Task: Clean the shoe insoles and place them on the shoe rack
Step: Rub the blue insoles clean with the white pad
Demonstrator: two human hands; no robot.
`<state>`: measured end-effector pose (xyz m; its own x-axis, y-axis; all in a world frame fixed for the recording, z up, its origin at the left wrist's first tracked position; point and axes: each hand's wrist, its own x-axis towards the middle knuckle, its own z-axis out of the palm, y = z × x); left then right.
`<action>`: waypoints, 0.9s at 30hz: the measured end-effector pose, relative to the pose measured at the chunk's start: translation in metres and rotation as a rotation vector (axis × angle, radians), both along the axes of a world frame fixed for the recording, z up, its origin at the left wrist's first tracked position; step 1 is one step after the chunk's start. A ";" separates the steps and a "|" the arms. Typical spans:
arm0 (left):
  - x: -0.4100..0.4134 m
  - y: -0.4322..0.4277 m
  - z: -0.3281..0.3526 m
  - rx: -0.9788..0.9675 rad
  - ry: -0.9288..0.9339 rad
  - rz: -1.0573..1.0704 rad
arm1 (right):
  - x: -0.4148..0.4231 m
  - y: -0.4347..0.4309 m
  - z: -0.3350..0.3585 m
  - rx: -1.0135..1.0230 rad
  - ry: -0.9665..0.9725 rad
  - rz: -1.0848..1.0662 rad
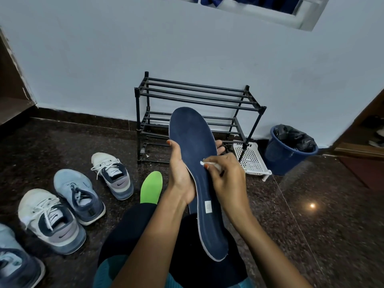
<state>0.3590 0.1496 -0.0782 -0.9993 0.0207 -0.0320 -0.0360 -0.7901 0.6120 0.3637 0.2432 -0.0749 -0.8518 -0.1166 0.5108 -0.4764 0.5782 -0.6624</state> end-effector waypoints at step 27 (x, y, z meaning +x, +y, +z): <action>0.000 0.001 0.001 0.072 -0.017 0.025 | 0.009 -0.005 -0.004 -0.100 -0.033 0.014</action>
<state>0.3589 0.1503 -0.0768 -0.9988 -0.0017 -0.0483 -0.0253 -0.8328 0.5529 0.3725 0.2381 -0.0791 -0.8671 -0.0786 0.4919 -0.4607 0.5020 -0.7319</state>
